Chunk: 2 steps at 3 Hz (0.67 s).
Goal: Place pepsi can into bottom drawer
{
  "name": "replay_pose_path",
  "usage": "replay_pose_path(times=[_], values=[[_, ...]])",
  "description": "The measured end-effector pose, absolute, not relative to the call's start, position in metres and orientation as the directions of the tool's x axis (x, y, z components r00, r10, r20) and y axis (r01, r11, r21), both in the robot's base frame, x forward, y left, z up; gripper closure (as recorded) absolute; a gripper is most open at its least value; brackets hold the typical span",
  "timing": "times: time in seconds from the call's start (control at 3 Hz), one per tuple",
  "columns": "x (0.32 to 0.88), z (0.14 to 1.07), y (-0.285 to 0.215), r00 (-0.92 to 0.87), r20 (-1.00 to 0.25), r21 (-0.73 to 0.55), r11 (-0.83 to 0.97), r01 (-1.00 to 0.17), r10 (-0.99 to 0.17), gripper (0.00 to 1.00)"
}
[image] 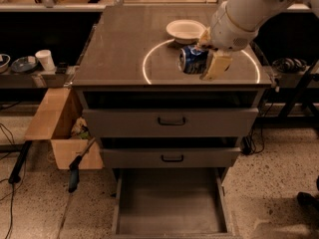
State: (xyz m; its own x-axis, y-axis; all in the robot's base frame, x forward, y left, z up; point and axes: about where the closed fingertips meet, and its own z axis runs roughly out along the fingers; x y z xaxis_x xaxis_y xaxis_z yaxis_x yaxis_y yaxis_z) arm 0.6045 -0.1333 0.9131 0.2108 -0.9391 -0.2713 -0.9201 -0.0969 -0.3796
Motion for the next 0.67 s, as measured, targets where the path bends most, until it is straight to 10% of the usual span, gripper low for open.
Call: replay_pose_path(times=[0.67], values=[[0.64,0.866,-0.132,0.174,-0.279,-0.337,-0.073,-0.938,-0.944,1.0]])
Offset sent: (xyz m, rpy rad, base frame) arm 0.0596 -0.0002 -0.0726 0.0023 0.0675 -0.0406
